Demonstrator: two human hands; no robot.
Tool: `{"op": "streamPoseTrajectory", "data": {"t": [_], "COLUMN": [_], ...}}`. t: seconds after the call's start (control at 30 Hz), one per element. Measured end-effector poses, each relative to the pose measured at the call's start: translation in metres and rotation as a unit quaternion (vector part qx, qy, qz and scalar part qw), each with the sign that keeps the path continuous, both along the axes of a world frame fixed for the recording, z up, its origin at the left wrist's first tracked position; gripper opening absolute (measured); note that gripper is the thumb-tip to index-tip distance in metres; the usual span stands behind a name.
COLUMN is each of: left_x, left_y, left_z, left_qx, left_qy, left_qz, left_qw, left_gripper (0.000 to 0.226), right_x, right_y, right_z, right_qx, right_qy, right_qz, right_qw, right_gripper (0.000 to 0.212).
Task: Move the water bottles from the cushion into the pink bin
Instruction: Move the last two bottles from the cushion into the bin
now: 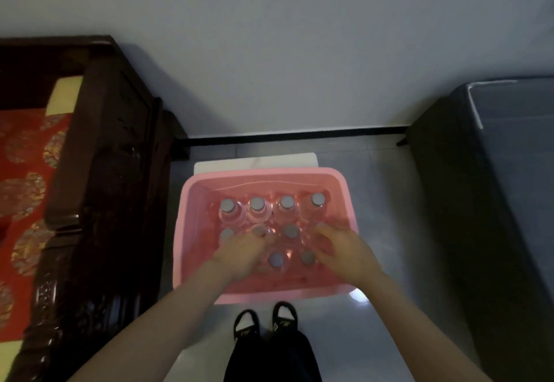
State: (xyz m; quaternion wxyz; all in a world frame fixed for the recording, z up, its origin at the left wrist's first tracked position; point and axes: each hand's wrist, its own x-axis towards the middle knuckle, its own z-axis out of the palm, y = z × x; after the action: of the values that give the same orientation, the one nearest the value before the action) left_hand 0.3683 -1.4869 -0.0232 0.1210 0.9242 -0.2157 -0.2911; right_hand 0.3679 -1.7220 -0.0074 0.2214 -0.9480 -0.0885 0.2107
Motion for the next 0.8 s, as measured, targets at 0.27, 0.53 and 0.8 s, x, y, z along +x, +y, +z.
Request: {"op": "streamPoseTrajectory", "data": {"t": [0.27, 0.53, 0.8], "left_x": [0.027, -0.044, -0.252], "left_y": [0.08, 0.217, 0.39], "left_z": [0.137, 0.237, 0.284], "left_qx": [-0.205, -0.144, -0.019], "left_qy": [-0.225, -0.37, -0.41], "left_qz": [0.28, 0.388, 0.476], "left_qw": [0.911, 0.832, 0.777], "left_gripper": [0.066, 0.074, 0.089], "right_x": [0.074, 0.061, -0.047], "right_y": [0.046, 0.183, 0.393], "right_z": [0.122, 0.22, 0.26], "right_qx": [0.107, 0.135, 0.178], "right_qy": [-0.209, -0.339, -0.343], "right_qz": [-0.019, 0.115, 0.235], "right_qw": [0.972, 0.924, 0.892], "right_gripper": [0.039, 0.044, 0.051]}}
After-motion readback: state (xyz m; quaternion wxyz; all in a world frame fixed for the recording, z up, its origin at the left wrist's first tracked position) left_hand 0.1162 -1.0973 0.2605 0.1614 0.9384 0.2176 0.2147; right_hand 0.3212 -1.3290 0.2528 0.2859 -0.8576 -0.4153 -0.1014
